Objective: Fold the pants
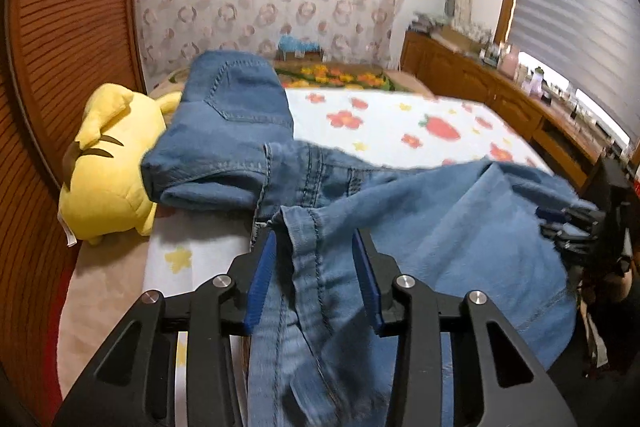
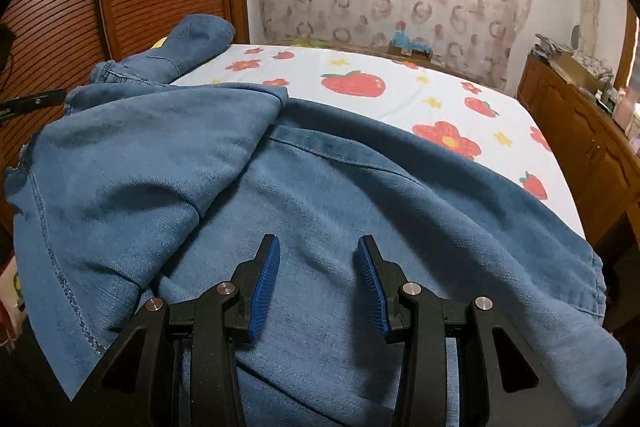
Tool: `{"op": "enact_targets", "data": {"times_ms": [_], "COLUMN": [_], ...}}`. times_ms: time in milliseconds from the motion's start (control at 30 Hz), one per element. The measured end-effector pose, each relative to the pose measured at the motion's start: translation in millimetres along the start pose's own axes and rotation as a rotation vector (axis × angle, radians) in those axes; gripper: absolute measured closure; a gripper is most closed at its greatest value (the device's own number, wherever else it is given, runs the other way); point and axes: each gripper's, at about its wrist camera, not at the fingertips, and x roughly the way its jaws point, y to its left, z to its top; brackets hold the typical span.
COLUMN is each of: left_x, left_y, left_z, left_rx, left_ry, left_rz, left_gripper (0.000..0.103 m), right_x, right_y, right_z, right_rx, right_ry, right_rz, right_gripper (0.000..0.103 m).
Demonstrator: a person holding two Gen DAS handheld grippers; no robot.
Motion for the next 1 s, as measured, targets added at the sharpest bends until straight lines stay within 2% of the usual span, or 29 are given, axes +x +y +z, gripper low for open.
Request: {"op": "enact_targets", "data": {"times_ms": [100,133,167,333,367,600,733,933,1000], "left_x": [9.7,11.1,11.7,4.6,1.6,-9.8,0.5,1.4,-0.9], "left_y": [-2.7,-3.2,-4.1,-6.5,-7.1,2.1,5.2,5.7,4.3], "left_z": [0.2,-0.1,0.3,9.9,13.7,47.2,53.1,45.5,44.2], "left_rx": [0.021,0.026,0.033,0.058,0.062,0.054,0.051,0.04,0.048], "left_ry": [0.026,0.031,0.032,-0.006,-0.021,-0.091,-0.067,-0.054,-0.049], "left_rz": [0.005,0.005,0.004,0.01,0.016,0.068,0.077,0.078,0.081], "left_gripper": [0.068,0.073,0.083,0.094,0.095,0.096,0.096,0.096,0.092], "right_x": [0.6,2.4,5.9,11.0,10.6,8.7,8.6,6.8,6.0], "right_y": [-0.2,3.1,5.6,8.5,18.7,27.5,28.4,28.5,28.7], "right_z": [-4.0,-5.3,-4.4,-6.3,-11.2,-26.4,-28.9,-32.6,-33.2], "right_rx": [0.006,0.002,0.001,0.029,0.029,0.03,0.028,0.026,0.026], "right_ry": [-0.01,-0.013,-0.015,-0.035,-0.045,-0.062,-0.063,-0.064,-0.064], "right_rz": [-0.01,-0.016,-0.019,-0.025,-0.031,-0.038,-0.038,-0.039,-0.039], "right_gripper": [0.061,0.061,0.061,0.061,0.061,0.061,0.061,0.061,0.061]}}
